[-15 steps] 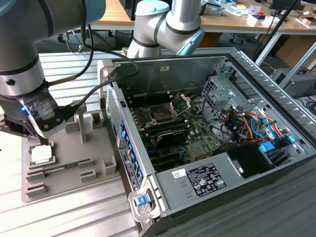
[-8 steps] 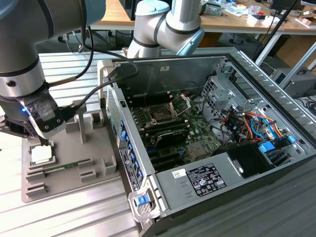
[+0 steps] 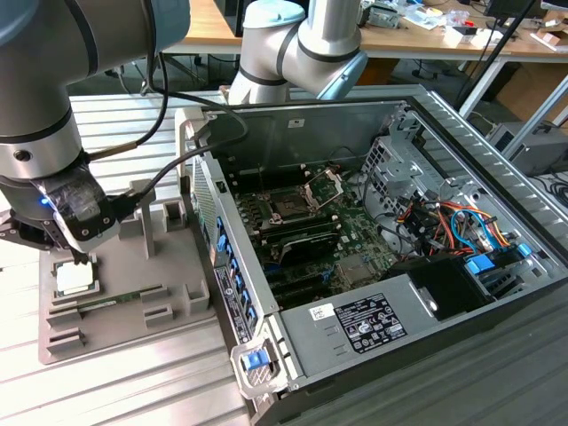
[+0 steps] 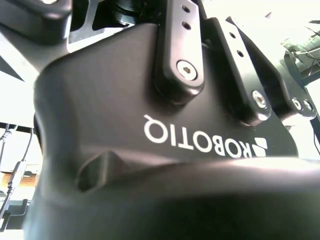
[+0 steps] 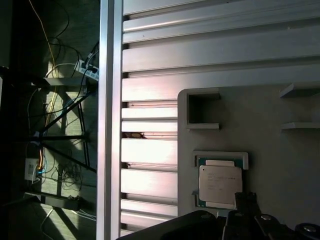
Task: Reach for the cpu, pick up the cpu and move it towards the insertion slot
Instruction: 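Pick up the cpu and move it towards the insertion slot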
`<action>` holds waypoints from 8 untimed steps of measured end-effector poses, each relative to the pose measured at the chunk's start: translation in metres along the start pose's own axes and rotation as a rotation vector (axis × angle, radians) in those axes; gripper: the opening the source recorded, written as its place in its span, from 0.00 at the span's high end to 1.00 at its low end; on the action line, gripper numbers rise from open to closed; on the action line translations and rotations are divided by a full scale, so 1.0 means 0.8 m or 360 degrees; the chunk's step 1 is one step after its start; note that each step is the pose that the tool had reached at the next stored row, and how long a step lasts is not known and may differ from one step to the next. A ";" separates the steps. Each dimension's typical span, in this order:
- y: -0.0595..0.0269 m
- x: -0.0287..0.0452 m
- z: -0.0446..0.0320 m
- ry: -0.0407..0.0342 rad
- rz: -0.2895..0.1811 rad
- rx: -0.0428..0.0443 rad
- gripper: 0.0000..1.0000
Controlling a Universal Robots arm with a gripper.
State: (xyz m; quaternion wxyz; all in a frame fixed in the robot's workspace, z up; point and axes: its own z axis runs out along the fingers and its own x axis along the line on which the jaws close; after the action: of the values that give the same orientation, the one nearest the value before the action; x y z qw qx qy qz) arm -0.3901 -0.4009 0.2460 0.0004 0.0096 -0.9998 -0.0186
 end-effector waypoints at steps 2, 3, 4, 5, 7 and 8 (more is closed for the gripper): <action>0.000 0.0000 0.0002 0.0000 0.0000 0.0000 0.89; 0.000 0.0000 0.0005 0.0000 0.0000 0.0000 0.89; 0.000 0.0000 0.0007 0.0000 0.0000 0.0000 0.89; 0.000 0.0000 0.0016 0.0000 0.0000 0.0000 0.89; 0.000 0.0000 0.0025 0.0000 0.0000 0.0000 0.89; 0.000 0.0000 0.0026 0.0000 0.0000 0.0000 0.89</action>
State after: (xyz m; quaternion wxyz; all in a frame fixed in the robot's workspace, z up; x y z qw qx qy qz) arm -0.3901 -0.4009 0.2439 0.0004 0.0096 -0.9998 -0.0186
